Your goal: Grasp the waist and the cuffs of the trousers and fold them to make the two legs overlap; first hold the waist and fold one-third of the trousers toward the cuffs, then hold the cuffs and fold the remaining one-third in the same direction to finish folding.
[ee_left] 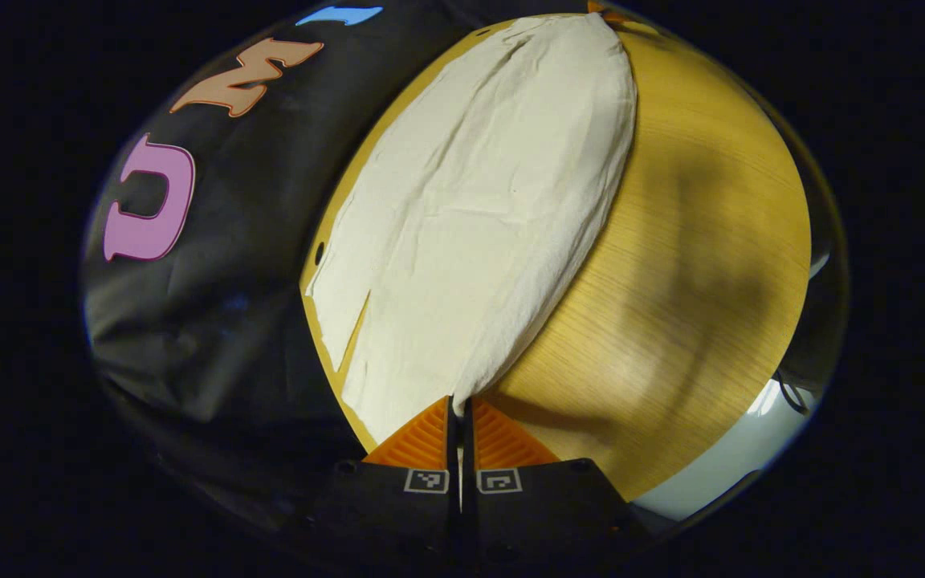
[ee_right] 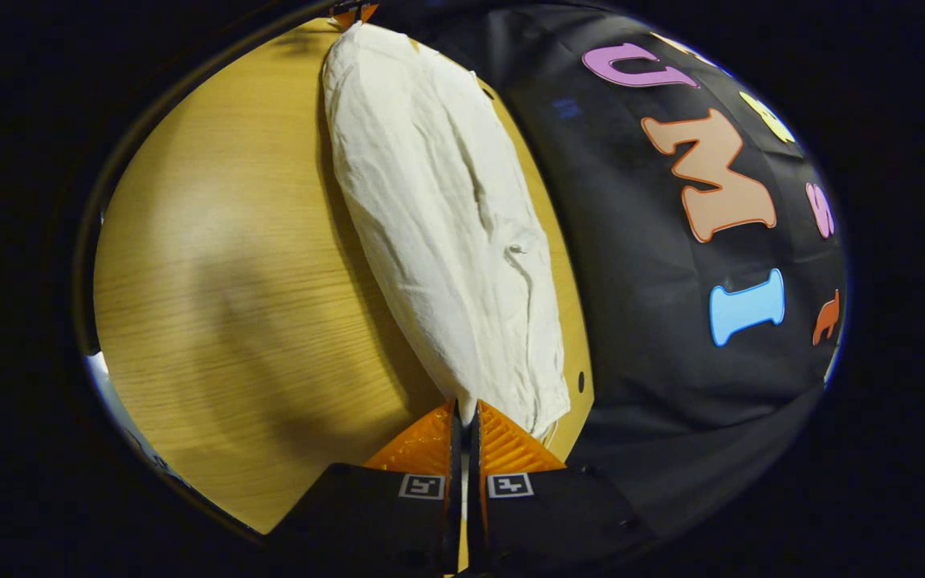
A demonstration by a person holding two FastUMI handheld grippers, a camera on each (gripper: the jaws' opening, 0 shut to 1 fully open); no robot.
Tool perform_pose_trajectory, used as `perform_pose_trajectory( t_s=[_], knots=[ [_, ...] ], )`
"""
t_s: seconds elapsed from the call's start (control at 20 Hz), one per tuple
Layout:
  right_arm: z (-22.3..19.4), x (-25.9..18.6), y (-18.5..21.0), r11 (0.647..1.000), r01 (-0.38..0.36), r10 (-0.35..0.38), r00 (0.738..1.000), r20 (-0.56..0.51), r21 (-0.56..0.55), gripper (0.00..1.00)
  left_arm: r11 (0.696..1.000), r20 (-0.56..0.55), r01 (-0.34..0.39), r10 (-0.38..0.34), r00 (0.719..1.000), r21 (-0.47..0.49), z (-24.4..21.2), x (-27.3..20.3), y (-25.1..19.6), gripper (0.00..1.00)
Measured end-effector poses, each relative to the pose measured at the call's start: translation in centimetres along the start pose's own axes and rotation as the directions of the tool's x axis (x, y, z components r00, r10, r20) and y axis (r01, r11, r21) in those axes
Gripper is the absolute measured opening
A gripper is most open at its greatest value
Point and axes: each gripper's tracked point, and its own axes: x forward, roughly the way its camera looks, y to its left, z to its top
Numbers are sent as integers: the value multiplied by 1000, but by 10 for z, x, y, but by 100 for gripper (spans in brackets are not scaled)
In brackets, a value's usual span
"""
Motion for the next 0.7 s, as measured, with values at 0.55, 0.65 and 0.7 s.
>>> perform_pose_trajectory(
  t_s=[0.55, 0.65, 0.7],
  knots=[
    [23, 3, -82, 983, 162, -169, 982, 87, 82, 5, 980, 6, -191, 191, 982, -56, 44, 4, 97, 0],
    [25, 8, -94, 979, 180, -190, 976, 105, 100, 5, 974, -5, -218, 218, 976, -67, 50, 5, 111, 0],
    [24, 11, -99, 977, 187, -197, 975, 101, 104, 5, 971, 1, -228, 229, 974, -75, 55, 6, 116, 0]
  ],
)
